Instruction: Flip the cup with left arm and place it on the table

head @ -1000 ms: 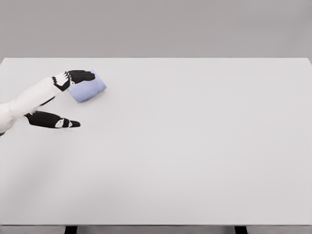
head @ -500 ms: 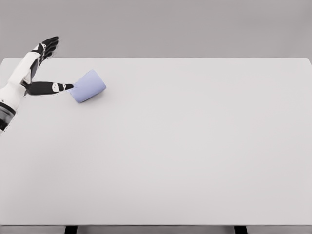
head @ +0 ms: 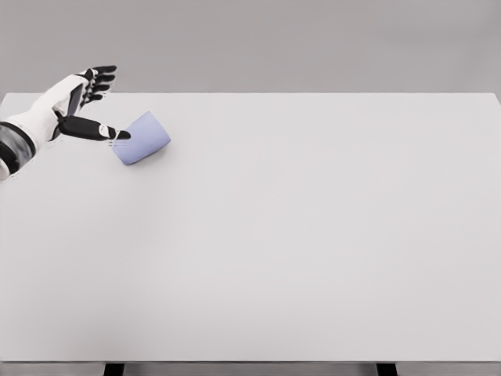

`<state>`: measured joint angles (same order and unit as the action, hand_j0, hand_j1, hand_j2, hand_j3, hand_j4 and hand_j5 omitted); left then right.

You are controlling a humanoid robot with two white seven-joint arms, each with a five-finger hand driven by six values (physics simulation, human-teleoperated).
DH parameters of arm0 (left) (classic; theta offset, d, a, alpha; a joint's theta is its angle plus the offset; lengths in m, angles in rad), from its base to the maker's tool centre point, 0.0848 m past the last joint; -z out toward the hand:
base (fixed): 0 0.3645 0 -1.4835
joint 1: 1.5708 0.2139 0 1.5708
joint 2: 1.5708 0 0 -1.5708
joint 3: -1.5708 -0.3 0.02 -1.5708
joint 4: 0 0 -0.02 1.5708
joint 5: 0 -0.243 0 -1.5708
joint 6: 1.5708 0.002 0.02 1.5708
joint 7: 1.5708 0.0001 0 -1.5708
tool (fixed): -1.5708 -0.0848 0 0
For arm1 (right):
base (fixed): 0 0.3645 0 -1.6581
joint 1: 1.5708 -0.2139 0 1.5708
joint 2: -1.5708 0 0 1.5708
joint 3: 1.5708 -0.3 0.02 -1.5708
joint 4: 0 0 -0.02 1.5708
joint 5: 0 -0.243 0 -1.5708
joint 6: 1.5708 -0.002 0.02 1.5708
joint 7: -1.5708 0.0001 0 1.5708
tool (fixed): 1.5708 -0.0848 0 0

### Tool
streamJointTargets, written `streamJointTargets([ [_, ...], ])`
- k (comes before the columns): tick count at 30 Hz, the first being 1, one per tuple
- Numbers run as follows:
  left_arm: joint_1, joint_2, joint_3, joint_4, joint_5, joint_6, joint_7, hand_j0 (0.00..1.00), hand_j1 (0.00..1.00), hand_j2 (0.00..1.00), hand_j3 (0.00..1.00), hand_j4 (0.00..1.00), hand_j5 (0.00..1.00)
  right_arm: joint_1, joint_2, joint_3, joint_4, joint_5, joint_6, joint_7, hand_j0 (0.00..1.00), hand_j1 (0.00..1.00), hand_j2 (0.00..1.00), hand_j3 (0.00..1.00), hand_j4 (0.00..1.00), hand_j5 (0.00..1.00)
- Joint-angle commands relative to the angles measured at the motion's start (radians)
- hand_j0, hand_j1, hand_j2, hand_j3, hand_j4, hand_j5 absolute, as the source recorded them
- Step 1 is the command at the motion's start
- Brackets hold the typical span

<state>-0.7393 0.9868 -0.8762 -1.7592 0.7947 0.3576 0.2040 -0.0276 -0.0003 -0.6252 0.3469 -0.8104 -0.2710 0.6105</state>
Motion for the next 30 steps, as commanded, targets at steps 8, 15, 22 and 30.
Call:
streamJointTargets([
  [8,-0.055,-0.125,-0.069,0.0,-0.198,0.211,-0.009,1.0,1.0,1.0,1.0,1.0,1.0,0.0,0.0,0.001,0.0,0.0,0.0,0.0,1.0,1.0,1.0,1.0,1.0,1.0],
  [15,-0.089,-0.175,-0.069,0.014,-0.167,0.253,-0.003,1.0,1.0,1.0,1.0,1.0,1.0,0.0,0.0,0.001,0.0,0.0,0.0,0.0,1.0,1.0,1.0,1.0,1.0,1.0],
  [22,-0.103,-0.198,-0.09,0.084,-0.213,0.253,-0.009,1.0,1.0,1.0,1.0,1.0,1.0,0.0,0.0,0.001,0.0,0.0,0.0,0.0,1.0,1.0,1.0,1.0,1.0,1.0],
  [30,-0.101,-0.2,-0.118,0.098,-0.262,0.253,-0.012,1.0,1.0,1.0,1.0,1.0,1.0,0.0,0.0,0.001,0.0,0.0,0.0,0.0,1.0,1.0,1.0,1.0,1.0,1.0],
])
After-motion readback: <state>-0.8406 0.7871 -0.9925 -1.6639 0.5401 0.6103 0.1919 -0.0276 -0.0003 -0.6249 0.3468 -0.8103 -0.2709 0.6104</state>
